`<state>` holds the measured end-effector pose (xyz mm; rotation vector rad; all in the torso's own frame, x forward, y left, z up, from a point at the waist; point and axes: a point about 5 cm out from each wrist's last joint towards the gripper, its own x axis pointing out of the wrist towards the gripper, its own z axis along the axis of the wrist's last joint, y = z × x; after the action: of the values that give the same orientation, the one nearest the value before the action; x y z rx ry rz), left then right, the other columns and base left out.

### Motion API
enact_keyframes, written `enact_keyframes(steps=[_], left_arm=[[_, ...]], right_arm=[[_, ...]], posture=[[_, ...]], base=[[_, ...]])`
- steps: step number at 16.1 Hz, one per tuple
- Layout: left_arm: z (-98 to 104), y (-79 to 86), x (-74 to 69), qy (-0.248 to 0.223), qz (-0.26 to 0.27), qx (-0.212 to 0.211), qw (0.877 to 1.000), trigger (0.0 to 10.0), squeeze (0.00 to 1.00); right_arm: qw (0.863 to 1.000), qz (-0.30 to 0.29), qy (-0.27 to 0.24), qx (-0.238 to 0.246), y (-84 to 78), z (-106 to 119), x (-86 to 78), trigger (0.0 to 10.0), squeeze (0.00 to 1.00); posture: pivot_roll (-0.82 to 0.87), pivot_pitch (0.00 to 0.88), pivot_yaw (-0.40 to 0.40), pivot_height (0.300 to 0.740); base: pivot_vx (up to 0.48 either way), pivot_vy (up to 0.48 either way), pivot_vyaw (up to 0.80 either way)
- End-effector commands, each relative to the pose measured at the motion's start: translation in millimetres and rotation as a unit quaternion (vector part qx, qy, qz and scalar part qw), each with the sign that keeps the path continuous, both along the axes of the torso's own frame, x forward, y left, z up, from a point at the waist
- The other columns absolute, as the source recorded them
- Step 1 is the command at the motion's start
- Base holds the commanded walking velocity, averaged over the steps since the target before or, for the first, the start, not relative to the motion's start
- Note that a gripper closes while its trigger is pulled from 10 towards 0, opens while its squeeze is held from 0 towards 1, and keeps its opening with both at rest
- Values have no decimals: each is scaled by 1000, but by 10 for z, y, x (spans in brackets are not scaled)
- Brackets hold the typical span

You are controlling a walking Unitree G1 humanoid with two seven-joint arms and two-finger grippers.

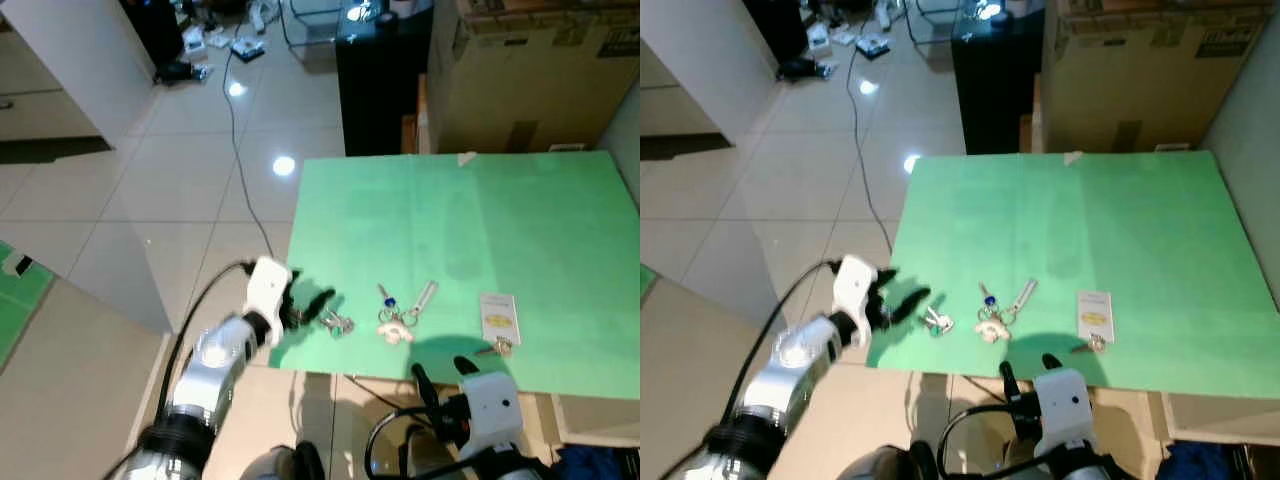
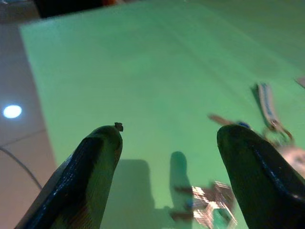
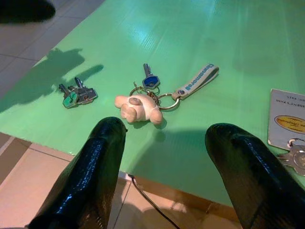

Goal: Hang keys on a hook

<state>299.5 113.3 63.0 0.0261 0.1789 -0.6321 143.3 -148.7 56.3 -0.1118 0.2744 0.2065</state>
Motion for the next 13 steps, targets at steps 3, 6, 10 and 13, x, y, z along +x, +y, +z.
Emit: enact_keyframes(steps=[3,6,10,13], left_arm=[[-15,239,121,8,50,21,999,10000,0],[-13,237,148,13,46,24,999,10000,0],[-44,54,181,13,23,41,999,10000,0],[-32,-70,274,27,12,41,999,10000,0]], right_arm=[[1000,5,22,-2,8,-61,-57,10000,0],[1000,3,22,-1,3,-65,-55,10000,0],[1000,3,20,1,24,-58,-56,10000,0],[1000,23,12,-16,68,-67,-12,10000,0]], posture=[[-248,160,176,732],[-251,161,176,732],[-249,179,178,732],[-259,201,183,727]], base=[[0,0,-560],[0,312,-558],[0,0,-559],[0,0,-319]])
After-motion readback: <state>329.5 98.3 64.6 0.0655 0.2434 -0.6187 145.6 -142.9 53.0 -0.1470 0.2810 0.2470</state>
